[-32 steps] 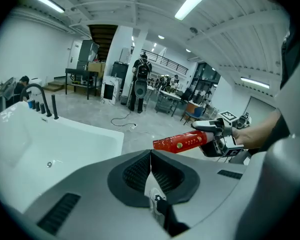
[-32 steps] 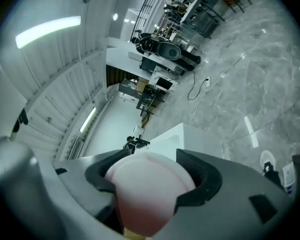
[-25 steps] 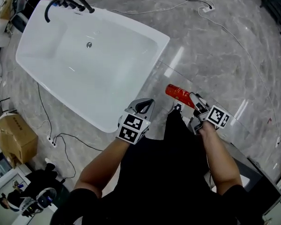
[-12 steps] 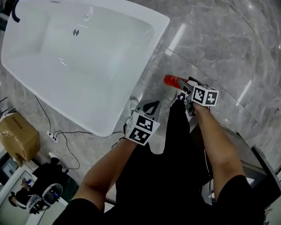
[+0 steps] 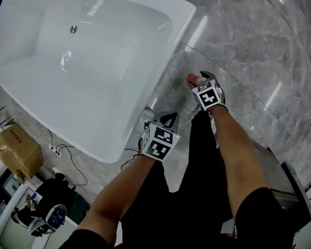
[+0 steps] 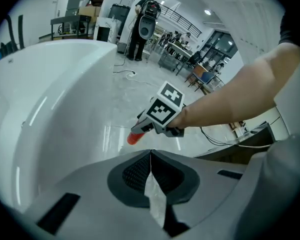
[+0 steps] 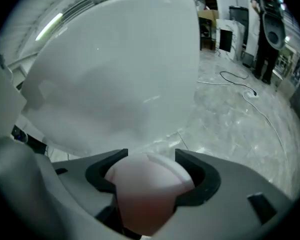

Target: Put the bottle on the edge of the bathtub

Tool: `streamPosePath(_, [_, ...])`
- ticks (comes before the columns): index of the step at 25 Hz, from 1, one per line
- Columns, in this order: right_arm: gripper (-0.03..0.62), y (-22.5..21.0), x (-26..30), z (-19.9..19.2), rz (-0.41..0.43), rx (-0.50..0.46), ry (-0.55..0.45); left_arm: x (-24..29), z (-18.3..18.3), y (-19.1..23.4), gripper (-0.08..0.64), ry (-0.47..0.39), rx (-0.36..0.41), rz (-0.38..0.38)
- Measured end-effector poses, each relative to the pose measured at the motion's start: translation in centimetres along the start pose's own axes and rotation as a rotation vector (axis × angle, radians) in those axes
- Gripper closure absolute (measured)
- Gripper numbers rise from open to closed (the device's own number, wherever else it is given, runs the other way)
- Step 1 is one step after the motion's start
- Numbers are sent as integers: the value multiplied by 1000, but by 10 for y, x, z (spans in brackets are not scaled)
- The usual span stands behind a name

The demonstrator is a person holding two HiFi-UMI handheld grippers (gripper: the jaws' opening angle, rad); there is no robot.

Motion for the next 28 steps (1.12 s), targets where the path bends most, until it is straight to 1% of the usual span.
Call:
streamPosePath(3, [276,1,39,-3,-20,-105,33,19,-12,7,543,14,-16,-9])
streamPosePath(7, [276,4,91,-5,-39,-204,63,36,-28,13,543,27,-28,-12])
streamPosePath(12, [276,3,140,-7,-76,-302,102,47,-43,20,543,27,-44,-18])
streamPosePath(15, [276,5,164,-9,-81,-323,122,52,-53,23,543,31,-43,-27])
streamPosePath(20, [276,7,191,-8,-89,-378,147,58,-58,24,543,22,-46,-46])
streamPosePath(28, [276,3,210,-9,-85,-378,159,61,-61,26,543,16,-56,-58])
Point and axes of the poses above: the fingertips, and each gripper's own axes: x forward along the fingers, y to its left, z out of its top, the point moved 9 cm from there along -x, backward along the fingers, and after that the axes turned 3 degrees about x, right-handed, at the moved point
